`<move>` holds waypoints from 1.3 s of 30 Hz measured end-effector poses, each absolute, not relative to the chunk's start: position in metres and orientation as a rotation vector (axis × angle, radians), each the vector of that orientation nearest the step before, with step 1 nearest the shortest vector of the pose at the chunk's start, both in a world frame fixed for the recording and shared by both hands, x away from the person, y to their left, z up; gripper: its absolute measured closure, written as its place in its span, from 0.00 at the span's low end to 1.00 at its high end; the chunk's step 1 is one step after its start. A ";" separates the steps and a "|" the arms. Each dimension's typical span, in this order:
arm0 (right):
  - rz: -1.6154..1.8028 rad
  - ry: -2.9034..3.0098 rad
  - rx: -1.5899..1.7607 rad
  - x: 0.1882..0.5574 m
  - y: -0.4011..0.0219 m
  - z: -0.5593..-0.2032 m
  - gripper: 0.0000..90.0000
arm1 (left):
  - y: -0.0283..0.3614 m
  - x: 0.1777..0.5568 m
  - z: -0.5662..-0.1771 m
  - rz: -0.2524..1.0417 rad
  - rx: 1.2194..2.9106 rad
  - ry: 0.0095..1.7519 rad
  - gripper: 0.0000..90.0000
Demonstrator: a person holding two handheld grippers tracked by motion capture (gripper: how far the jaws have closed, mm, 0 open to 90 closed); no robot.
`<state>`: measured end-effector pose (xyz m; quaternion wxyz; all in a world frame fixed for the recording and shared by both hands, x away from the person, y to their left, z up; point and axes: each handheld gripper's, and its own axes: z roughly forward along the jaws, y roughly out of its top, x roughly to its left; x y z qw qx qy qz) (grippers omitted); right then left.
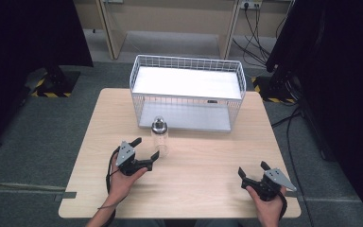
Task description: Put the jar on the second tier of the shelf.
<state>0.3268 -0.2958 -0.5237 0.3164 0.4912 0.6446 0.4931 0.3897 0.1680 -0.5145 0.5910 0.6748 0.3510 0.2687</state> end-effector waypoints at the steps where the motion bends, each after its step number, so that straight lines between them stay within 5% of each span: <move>1: 1.298 1.697 1.292 0.327 -0.296 -0.524 0.03 | 0.166 0.392 -0.514 0.626 1.571 0.817 0.10; 23: 1.296 1.703 1.280 0.328 -0.295 -0.524 0.03 | 0.142 0.429 -0.520 0.610 1.596 0.839 0.21; 29: 1.299 1.702 1.277 0.327 -0.295 -0.524 0.04 | 0.139 0.429 -0.520 0.617 1.609 0.803 0.34; 39: 1.297 1.703 1.273 0.327 -0.295 -0.524 0.04 | 0.142 0.426 -0.519 0.613 1.592 0.810 0.35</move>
